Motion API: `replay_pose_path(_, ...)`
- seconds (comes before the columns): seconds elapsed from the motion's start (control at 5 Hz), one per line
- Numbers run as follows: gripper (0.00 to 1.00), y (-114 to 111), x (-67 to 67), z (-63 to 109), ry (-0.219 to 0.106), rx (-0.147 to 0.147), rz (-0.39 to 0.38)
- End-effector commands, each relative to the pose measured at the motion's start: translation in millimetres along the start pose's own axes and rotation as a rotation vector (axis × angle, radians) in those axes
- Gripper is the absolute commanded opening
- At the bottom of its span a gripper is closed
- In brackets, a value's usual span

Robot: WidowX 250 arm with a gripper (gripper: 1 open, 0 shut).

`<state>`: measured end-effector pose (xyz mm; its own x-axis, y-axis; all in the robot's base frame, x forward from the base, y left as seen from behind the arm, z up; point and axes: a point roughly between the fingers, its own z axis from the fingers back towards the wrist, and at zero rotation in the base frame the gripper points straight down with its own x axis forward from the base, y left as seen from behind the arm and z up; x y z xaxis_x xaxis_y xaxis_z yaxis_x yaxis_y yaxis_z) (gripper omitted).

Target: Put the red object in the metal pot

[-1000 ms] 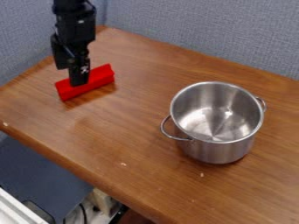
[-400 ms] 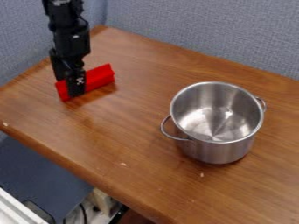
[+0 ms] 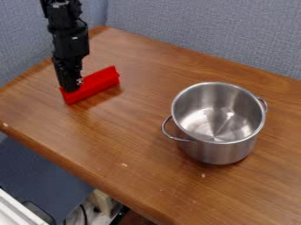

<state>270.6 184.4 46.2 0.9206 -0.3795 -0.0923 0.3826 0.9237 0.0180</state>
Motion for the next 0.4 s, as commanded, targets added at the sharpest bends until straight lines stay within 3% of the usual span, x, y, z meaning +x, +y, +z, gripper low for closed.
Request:
replay_pose_path(0.0,0.0,7.3,-1.1,8.5,-0.024,0.021,0.017)
replay_pose_path(0.2,0.0,7.0,-0.6,8.9,-0.029,0.015,0.025)
